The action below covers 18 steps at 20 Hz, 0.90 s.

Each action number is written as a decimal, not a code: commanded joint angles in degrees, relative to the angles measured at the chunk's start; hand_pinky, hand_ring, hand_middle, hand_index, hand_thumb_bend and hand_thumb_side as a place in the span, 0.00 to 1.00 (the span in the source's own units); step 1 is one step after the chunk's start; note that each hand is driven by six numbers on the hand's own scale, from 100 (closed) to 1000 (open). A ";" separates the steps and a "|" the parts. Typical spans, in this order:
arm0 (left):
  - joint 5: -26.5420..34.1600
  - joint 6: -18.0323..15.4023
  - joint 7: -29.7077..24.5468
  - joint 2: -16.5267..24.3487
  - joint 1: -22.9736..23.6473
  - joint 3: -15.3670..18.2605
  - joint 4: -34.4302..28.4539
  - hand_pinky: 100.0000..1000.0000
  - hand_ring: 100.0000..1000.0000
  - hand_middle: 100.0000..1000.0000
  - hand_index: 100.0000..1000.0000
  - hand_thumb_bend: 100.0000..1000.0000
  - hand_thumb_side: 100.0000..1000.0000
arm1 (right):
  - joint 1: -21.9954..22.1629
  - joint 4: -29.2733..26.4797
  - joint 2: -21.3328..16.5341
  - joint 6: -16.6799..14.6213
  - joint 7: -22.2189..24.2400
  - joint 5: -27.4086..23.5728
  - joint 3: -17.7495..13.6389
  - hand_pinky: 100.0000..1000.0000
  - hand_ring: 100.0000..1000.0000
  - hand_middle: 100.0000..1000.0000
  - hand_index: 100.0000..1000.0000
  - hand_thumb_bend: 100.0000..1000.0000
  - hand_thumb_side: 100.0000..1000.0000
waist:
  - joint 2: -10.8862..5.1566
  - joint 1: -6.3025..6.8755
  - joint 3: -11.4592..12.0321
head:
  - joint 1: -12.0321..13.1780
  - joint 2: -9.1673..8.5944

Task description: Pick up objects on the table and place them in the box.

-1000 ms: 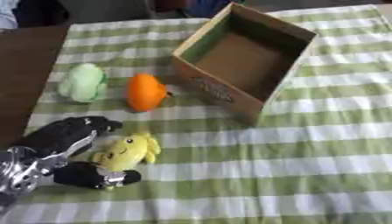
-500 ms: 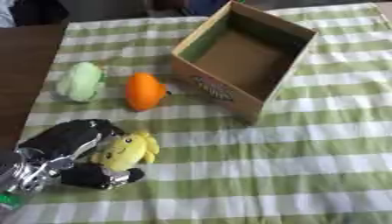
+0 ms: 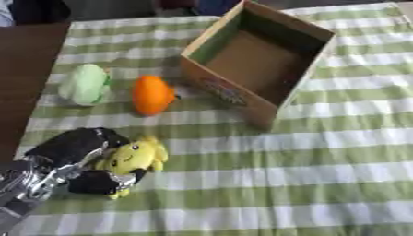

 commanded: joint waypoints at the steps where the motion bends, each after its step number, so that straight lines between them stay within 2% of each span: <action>1: -0.55 -0.66 -0.33 0.66 -0.17 0.09 0.49 0.64 0.83 0.71 0.87 0.36 0.85 | -0.33 -1.11 -0.46 -0.07 0.23 -0.02 -0.19 0.72 0.70 0.49 0.83 0.00 0.97 | -0.70 -0.10 -0.05 | 0.14 -0.37; 2: -0.58 -0.85 -0.51 0.60 -0.24 0.05 0.61 0.64 0.83 0.71 0.87 0.36 0.85 | -0.31 -1.11 -0.44 -0.06 0.25 -0.02 -0.19 0.72 0.70 0.49 0.83 0.00 0.97 | -0.66 -0.10 -0.06 | 0.14 -0.36; 5: -0.37 -1.09 -0.82 0.36 -0.44 0.04 0.68 0.62 0.80 0.68 0.85 0.26 0.78 | -0.29 -1.11 -0.40 -0.04 0.27 -0.02 -0.22 0.72 0.70 0.49 0.83 0.00 0.97 | -0.58 -0.10 -0.11 | 0.11 -0.41; 10: 0.12 -1.02 -0.76 0.08 -0.68 0.04 0.41 0.59 0.77 0.64 0.80 0.24 0.74 | -0.15 -1.11 -0.26 0.07 0.26 -0.02 -0.27 0.73 0.70 0.49 0.83 0.00 0.97 | -0.57 -0.03 -0.12 | 0.08 -0.44; 14: -0.31 -1.07 -0.22 -0.09 -0.78 0.03 0.42 0.56 0.74 0.60 0.75 0.09 0.69 | -0.04 -1.11 -0.19 0.13 0.30 -0.01 -0.30 0.73 0.71 0.49 0.83 0.00 0.97 | -0.57 -0.03 -0.18 | 0.05 -0.52; 15: -0.31 -0.98 0.01 -0.13 -0.77 0.08 0.31 0.55 0.72 0.58 0.74 0.00 0.65 | 0.01 -1.11 -0.17 0.15 0.30 0.01 -0.33 0.73 0.71 0.49 0.83 0.00 0.97 | -0.57 -0.03 -0.17 | 0.04 -0.52; 16: -0.26 -0.85 0.26 -0.15 -0.76 0.16 0.15 0.55 0.72 0.58 0.74 0.00 0.64 | 0.05 -1.11 -0.14 0.19 0.28 0.02 -0.36 0.73 0.71 0.49 0.83 0.00 0.97 | -0.57 -0.03 -0.16 | 0.02 -0.52; 18: 0.00 -0.59 0.62 -0.14 -0.76 0.28 -0.28 0.53 0.70 0.55 0.71 0.00 0.57 | 0.11 -1.11 -0.11 0.26 0.29 0.03 -0.36 0.73 0.71 0.49 0.83 0.00 0.97 | -0.58 -0.02 -0.12 | 0.00 -0.51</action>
